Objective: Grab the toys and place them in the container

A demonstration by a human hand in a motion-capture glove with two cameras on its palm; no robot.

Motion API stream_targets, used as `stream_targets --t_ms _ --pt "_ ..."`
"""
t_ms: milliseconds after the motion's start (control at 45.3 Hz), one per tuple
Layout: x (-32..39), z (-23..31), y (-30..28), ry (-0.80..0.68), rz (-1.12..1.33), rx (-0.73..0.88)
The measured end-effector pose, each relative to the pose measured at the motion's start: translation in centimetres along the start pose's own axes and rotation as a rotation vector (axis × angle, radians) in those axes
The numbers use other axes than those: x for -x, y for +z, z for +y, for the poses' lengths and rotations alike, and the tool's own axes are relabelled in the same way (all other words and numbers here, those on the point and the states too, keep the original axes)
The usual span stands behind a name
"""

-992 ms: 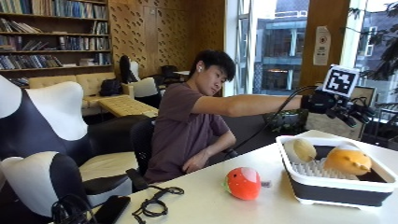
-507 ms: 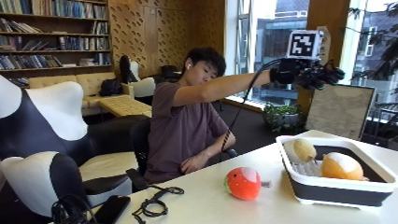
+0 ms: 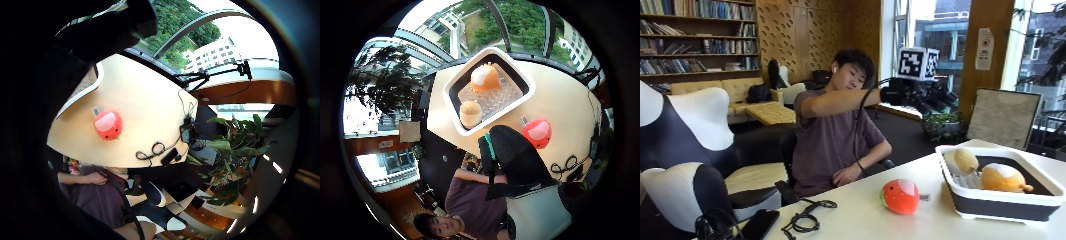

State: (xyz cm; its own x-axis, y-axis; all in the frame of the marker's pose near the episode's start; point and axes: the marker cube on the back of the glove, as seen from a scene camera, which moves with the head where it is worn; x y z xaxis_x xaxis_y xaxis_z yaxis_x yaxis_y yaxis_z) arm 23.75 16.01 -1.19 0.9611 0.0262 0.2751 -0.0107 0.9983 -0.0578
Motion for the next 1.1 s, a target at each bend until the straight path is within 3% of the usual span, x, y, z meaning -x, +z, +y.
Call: stream_targets --t_ms 287,485,794,1103 --pt "-3.5 0.3 17.8 0.044 0.058 0.175" --pt "-2.4 1.7 28.9 -0.063 -0.114 0.351" --pt "-1.8 1.3 29.8 -0.116 -0.189 -0.017" --pt "-0.8 0.8 23.5 -0.159 -0.253 0.125"
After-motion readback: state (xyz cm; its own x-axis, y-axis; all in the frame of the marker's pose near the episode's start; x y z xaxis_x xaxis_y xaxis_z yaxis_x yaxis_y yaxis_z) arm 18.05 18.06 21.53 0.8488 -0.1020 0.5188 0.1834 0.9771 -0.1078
